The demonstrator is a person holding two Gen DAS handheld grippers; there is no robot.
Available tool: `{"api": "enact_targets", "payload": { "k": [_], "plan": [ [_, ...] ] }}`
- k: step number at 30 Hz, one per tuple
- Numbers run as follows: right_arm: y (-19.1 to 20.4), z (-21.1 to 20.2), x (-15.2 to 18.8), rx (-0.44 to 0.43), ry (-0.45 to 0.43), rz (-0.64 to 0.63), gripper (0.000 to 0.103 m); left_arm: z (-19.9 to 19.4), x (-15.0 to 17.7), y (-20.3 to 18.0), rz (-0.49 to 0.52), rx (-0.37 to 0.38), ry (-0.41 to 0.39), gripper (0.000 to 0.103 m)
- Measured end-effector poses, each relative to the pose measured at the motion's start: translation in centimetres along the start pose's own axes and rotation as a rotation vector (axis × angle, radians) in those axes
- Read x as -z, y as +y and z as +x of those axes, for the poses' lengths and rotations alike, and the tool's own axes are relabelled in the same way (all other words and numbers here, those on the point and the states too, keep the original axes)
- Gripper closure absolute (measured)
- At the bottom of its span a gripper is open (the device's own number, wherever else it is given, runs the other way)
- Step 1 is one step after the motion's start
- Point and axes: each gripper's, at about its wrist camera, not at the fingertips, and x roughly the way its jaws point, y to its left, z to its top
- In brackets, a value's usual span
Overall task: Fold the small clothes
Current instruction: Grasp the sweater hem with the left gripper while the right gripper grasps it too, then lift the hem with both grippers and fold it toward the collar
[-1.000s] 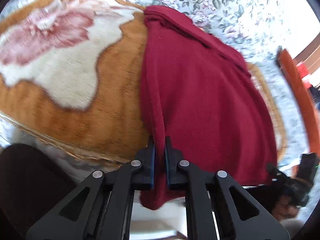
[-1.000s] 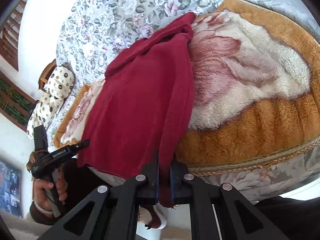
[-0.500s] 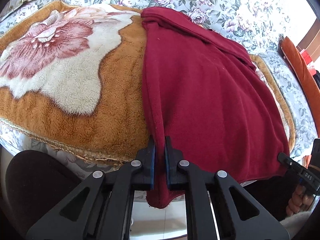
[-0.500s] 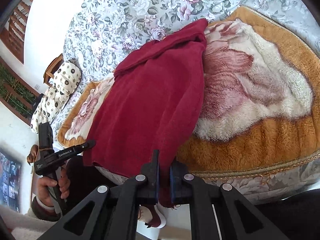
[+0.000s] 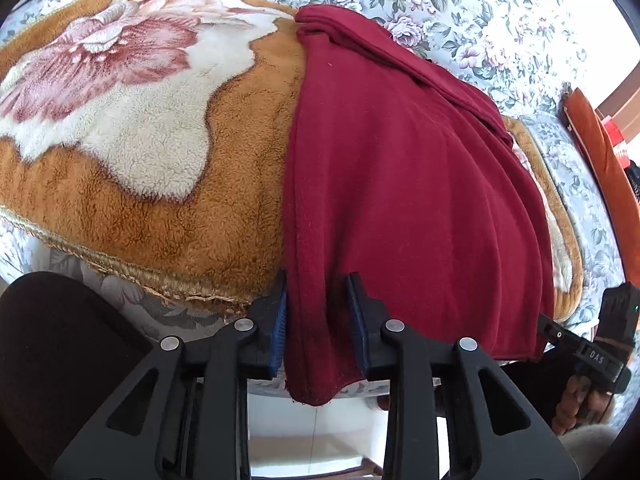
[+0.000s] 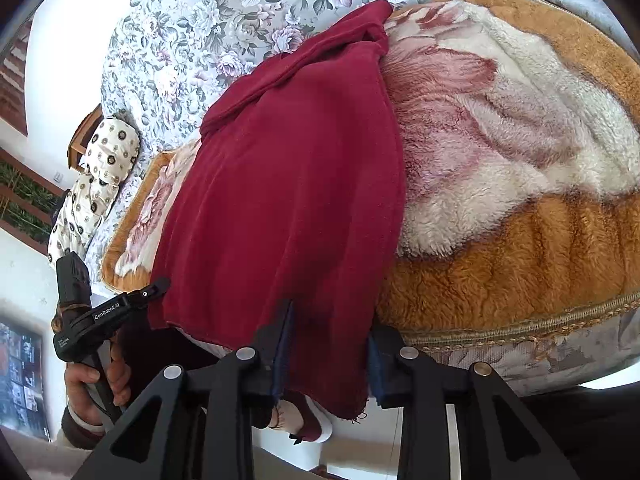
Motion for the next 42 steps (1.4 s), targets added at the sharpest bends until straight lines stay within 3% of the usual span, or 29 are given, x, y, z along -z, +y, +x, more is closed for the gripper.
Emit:
{"api": "enact_targets", "payload": {
  "k": [1,3,5,6,7,8,9,11,14,18,22,29,36,40,42],
  "plan": [
    [0.1,0.1,0.0,-0.002,0.0,0.0,0.071,0.1,0.1,-0.2,0.01,0.002,-0.001,0.069],
    [0.2,0.2,0.0,-0.006,0.001,0.003,0.071,0.2,0.1,-0.6,0.016,0.03,-0.002,0.048],
    [0.1,0.2,0.0,-0.012,0.001,0.01,0.071,0.4,0.2,-1.1,0.023,0.04,-0.006,0.042],
    [0.3,0.1,0.0,-0.009,-0.001,0.009,0.075,0.5,0.3,-1.5,0.047,0.023,-0.002,0.042],
    [0.5,0.0,0.0,-0.013,-0.006,0.001,0.088,0.5,0.3,-1.8,0.073,0.009,0.003,0.043],
    [0.7,-0.1,-0.1,-0.026,-0.009,-0.006,0.093,0.5,0.3,-2.0,0.093,-0.003,0.009,0.051],
    [0.8,-0.3,-0.2,-0.047,-0.015,-0.01,0.093,0.5,0.3,-2.1,0.104,-0.017,0.016,0.071],
    [1.3,-0.6,-0.4,-0.082,-0.021,-0.025,0.094,0.2,0.3,-2.0,0.105,0.014,0.041,0.086],
    [2.1,-1.6,-1.3,-0.147,-0.034,-0.05,0.094,-0.9,-0.2,-2.1,0.115,0.046,0.046,0.092],
    [3.0,-3.9,-3.8,-0.274,-0.108,-0.058,0.095,-2.9,-2.2,-2.3,0.088,0.146,0.029,0.093],
    [3.4,-5.6,-7.6,-0.369,-0.199,-0.05,0.095,-4.2,-6.4,-2.5,0.07,0.204,-0.022,0.094],
    [3.3,-4.5,-17.7,-0.35,-0.314,-0.01,0.095,-3.6,-17.1,-3.5,0.041,0.237,-0.124,0.095],
    [0.8,1.2,-28.7,-0.257,-0.334,0.057,0.095,3.2,-28.4,-4.4,0.003,0.198,-0.131,0.095],
    [-1.5,5.4,-32.9,-0.206,-0.335,0.114,0.095,8.2,-32.5,-3.8,-0.019,0.171,-0.105,0.095],
    [-3.0,8.2,-34.5,-0.145,-0.28,0.163,0.091,10.7,-33.9,-3.1,-0.043,0.159,-0.067,0.093]
  ]
}}
